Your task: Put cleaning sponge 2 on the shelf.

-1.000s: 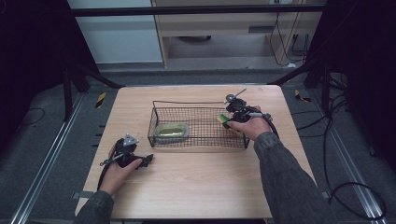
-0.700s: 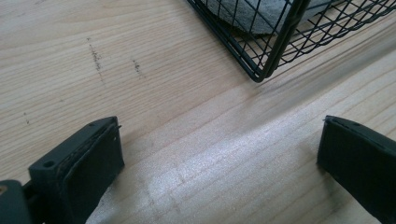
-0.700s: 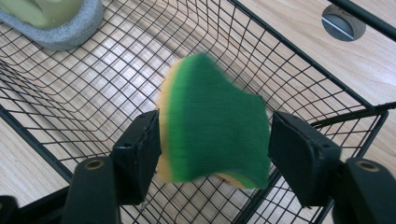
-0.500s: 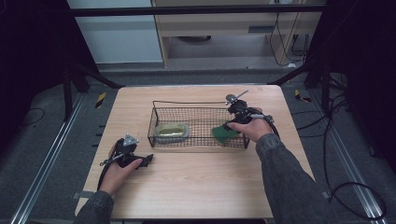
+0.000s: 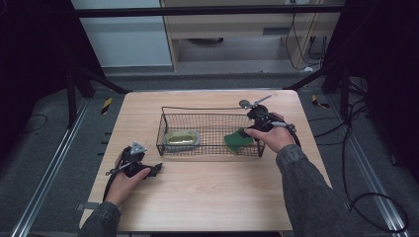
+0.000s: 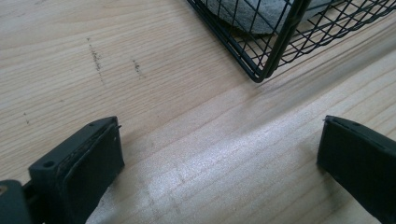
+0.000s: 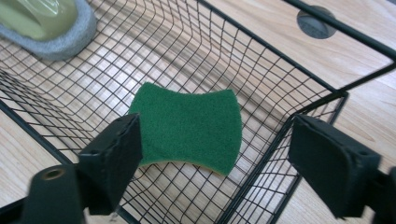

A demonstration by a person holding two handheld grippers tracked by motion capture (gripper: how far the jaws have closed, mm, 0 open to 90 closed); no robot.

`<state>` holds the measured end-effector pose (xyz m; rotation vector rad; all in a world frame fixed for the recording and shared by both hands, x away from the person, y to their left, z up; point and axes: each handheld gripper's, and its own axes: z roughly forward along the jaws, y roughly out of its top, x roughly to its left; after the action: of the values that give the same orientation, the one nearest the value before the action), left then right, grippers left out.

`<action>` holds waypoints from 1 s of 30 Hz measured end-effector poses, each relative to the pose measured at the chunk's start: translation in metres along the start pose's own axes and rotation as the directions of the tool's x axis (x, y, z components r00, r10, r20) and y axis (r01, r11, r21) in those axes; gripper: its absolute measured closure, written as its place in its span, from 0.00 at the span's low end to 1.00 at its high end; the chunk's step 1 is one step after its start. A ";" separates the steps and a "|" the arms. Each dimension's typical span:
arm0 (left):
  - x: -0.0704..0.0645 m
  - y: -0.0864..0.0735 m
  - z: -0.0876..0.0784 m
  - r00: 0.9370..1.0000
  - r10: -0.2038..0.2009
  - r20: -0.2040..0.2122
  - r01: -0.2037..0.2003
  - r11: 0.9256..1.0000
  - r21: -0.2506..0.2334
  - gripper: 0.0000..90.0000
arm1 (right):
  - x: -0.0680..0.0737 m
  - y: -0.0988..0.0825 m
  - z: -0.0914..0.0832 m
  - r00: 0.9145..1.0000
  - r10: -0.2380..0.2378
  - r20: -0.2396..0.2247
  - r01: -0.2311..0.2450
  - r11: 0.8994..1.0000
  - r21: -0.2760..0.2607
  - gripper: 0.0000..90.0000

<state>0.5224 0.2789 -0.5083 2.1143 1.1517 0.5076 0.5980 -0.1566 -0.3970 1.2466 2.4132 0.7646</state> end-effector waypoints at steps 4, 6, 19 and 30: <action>0.000 0.000 0.000 1.000 0.000 0.000 0.000 1.000 0.000 0.00 | -0.004 -0.005 -0.005 0.999 0.034 0.001 -0.034 0.999 -0.032 0.11; 0.000 0.000 0.000 1.000 0.001 0.000 -0.001 1.000 0.000 0.00 | -0.008 -0.008 -0.009 0.999 0.046 0.011 -0.046 0.998 -0.049 0.10; 0.000 0.000 0.000 1.000 0.001 0.000 -0.001 1.000 0.001 0.00 | -0.036 -0.066 -0.046 0.979 0.172 0.108 -0.147 0.966 -0.213 0.22; 0.000 0.001 0.000 1.000 0.000 -0.001 0.000 1.000 0.001 0.00 | -0.050 -0.128 -0.036 0.955 0.262 0.136 -0.226 0.946 -0.231 0.34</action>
<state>0.5231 0.2787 -0.5082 2.1151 1.1528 0.5082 0.5248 -0.2695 -0.4420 1.4743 2.0087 0.9230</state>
